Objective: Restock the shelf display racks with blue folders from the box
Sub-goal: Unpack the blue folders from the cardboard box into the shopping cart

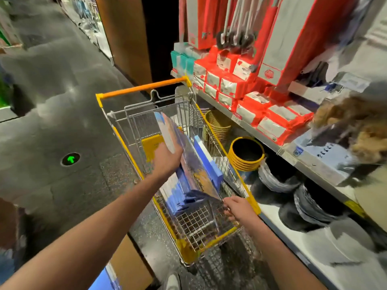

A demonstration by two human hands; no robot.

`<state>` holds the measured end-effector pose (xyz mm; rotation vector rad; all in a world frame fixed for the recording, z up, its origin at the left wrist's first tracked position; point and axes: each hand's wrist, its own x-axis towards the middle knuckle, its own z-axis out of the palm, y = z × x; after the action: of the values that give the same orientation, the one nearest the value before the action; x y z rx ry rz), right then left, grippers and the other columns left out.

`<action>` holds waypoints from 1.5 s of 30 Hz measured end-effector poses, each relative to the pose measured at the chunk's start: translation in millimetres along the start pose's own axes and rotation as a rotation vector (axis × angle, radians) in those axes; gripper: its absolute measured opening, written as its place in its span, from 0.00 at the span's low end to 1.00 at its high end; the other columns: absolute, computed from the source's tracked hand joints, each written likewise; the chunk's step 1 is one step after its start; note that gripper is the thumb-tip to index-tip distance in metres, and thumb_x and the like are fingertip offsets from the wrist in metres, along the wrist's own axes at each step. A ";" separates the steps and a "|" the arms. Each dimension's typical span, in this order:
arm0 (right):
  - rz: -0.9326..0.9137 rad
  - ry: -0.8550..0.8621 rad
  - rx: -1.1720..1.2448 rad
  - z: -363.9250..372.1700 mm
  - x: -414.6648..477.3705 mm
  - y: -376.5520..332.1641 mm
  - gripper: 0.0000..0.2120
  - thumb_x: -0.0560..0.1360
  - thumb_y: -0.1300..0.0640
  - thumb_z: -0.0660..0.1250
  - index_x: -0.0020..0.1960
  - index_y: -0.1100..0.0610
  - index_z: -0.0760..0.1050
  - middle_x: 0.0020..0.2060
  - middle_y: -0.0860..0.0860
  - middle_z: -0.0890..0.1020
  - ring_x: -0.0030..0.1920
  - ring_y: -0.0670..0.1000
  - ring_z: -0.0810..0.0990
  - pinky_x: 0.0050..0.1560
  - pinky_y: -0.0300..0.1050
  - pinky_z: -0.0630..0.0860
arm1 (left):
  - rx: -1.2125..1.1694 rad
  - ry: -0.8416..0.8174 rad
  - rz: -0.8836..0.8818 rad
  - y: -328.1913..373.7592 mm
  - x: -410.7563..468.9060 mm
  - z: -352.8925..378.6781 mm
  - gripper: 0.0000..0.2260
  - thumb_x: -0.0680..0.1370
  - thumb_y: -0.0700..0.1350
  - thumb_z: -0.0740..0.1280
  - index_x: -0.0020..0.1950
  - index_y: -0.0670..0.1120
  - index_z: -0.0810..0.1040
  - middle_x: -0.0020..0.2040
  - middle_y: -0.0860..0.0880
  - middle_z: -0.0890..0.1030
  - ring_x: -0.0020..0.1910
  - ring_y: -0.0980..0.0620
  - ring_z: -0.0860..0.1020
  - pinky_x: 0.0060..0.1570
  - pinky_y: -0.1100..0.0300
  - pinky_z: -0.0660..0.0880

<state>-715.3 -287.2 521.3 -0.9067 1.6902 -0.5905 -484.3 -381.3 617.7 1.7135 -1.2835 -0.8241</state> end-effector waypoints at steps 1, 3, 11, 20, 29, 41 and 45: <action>0.010 0.016 -0.014 -2.0 15.7 -5.8 0.12 0.80 0.60 0.62 0.37 0.57 0.72 0.31 0.52 0.71 0.28 0.49 0.69 0.25 0.38 0.62 | -0.009 -0.010 -0.003 -0.1 15.4 9.0 0.19 0.72 0.53 0.66 0.52 0.38 0.81 0.45 0.44 0.82 0.45 0.46 0.79 0.41 0.59 0.68; 0.025 0.027 -0.017 -5.1 42.7 -16.0 0.12 0.80 0.59 0.63 0.38 0.54 0.73 0.33 0.50 0.75 0.28 0.47 0.72 0.24 0.36 0.64 | -0.012 -0.039 -0.017 -1.3 45.4 27.9 0.20 0.70 0.53 0.64 0.49 0.38 0.81 0.44 0.43 0.82 0.44 0.45 0.79 0.41 0.55 0.71; 0.107 0.049 0.044 -10.7 100.6 -43.2 0.05 0.81 0.59 0.63 0.53 0.57 0.77 0.45 0.53 0.82 0.36 0.49 0.78 0.30 0.38 0.72 | 0.078 -0.099 -0.083 -21.8 131.0 92.8 0.09 0.79 0.44 0.68 0.47 0.38 0.73 0.44 0.40 0.79 0.43 0.44 0.76 0.40 0.52 0.71; 0.121 -0.022 0.007 -32.3 144.0 -48.1 0.06 0.79 0.53 0.64 0.52 0.51 0.78 0.51 0.52 0.83 0.40 0.47 0.82 0.40 0.45 0.74 | 0.235 -0.175 -0.149 -40.8 168.5 151.3 0.17 0.79 0.42 0.68 0.32 0.38 0.70 0.25 0.49 0.66 0.25 0.50 0.71 0.30 0.57 0.63; 0.102 -0.120 -0.050 -58.7 216.2 -43.4 0.06 0.78 0.56 0.65 0.45 0.51 0.80 0.46 0.55 0.85 0.32 0.45 0.80 0.34 0.41 0.71 | 0.393 -0.246 -0.265 -63.2 191.4 204.9 0.23 0.83 0.43 0.63 0.30 0.43 0.60 0.25 0.47 0.61 0.24 0.52 0.62 0.30 0.54 0.56; 0.014 -0.208 -0.088 -33.3 237.6 -51.2 0.09 0.75 0.49 0.63 0.39 0.47 0.79 0.41 0.52 0.85 0.38 0.53 0.83 0.41 0.55 0.78 | 0.482 -0.338 -0.420 -83.6 170.8 212.7 0.24 0.84 0.49 0.59 0.76 0.37 0.62 0.64 0.38 0.80 0.59 0.40 0.80 0.54 0.53 0.75; -0.020 -0.266 -0.114 -11.7 229.7 -64.4 0.09 0.80 0.54 0.61 0.44 0.47 0.78 0.43 0.50 0.84 0.46 0.55 0.84 0.50 0.54 0.80 | 0.384 -0.312 -0.392 -76.2 150.4 195.8 0.20 0.84 0.46 0.61 0.73 0.40 0.67 0.59 0.41 0.82 0.52 0.43 0.80 0.51 0.55 0.74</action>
<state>-739.1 -511.2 442.0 -1.0370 1.4870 -0.3708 -581.4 -559.7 458.0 2.2571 -1.3977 -1.1647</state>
